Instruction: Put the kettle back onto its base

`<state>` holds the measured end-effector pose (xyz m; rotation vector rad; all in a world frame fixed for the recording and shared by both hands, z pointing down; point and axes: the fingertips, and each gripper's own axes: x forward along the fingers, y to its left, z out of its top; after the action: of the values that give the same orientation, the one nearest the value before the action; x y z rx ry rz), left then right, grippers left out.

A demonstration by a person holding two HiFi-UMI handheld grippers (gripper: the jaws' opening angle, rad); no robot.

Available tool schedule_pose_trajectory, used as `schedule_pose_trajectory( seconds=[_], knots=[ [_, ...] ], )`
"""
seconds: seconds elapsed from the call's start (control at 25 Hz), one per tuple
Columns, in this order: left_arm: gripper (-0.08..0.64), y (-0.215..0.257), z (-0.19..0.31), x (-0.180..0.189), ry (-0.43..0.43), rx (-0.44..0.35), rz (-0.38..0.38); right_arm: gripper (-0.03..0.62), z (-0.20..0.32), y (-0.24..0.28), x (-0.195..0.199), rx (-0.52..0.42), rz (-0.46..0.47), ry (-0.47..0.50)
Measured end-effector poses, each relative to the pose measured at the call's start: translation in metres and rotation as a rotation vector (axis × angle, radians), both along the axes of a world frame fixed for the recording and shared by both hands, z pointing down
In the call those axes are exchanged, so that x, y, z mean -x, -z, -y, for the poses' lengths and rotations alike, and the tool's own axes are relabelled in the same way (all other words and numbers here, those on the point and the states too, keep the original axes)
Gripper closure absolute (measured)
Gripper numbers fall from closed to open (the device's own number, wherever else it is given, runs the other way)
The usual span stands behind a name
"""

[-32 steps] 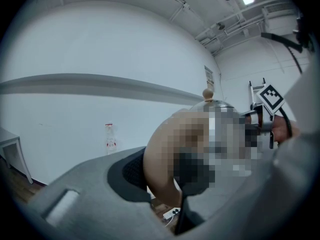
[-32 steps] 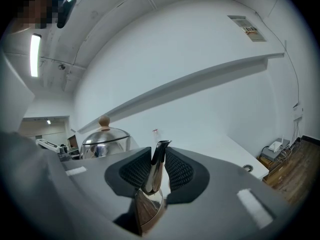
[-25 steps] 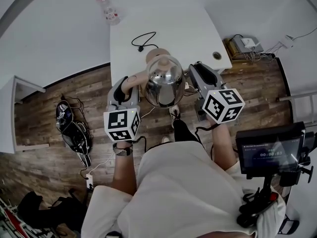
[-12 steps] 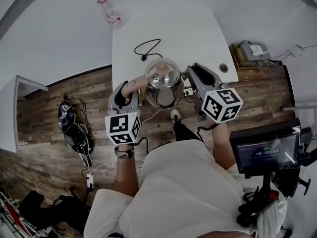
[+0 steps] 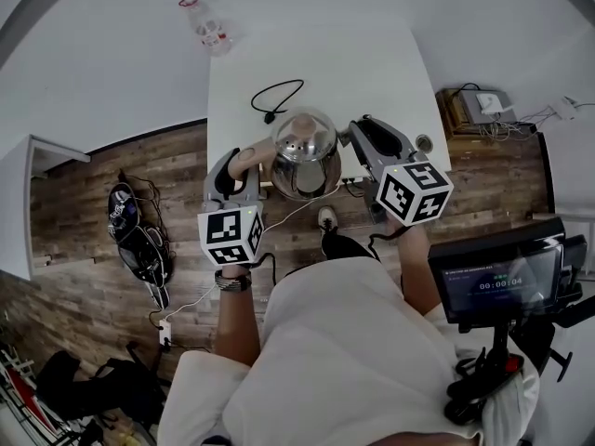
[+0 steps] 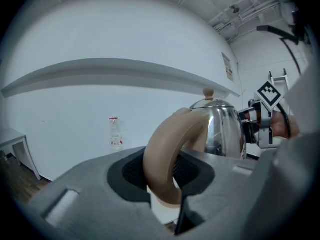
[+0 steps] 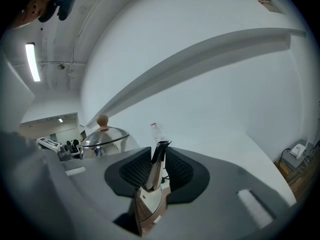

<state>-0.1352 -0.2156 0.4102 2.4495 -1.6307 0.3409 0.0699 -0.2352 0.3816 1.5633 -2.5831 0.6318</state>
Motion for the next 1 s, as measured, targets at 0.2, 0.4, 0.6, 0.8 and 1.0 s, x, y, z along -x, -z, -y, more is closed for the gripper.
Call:
schedule_pose_trajectory(
  seconds=[0.2, 0.4, 0.6, 0.8, 1.0],
  knots=[
    [0.451, -0.016, 0.030, -0.006, 0.019, 0.032, 0.021, 0.497, 0.036, -0.021, -0.006, 0.036, -0.016, 0.025],
    [0.451, -0.032, 0.040, -0.006, 0.038, 0.066, 0.042, 0.497, 0.052, -0.039, -0.004, 0.064, -0.022, 0.060],
    [0.451, -0.059, 0.067, -0.015, 0.062, 0.104, 0.058, 0.494, 0.087, -0.069, -0.011, 0.100, -0.030, 0.092],
    [0.451, -0.082, 0.083, -0.016, 0.086, 0.140, 0.062, 0.494, 0.108, -0.092, -0.011, 0.139, -0.043, 0.117],
    [0.451, -0.101, 0.095, -0.007, 0.106, 0.179, 0.053, 0.494, 0.125, -0.110, -0.001, 0.183, -0.064, 0.138]
  ],
)
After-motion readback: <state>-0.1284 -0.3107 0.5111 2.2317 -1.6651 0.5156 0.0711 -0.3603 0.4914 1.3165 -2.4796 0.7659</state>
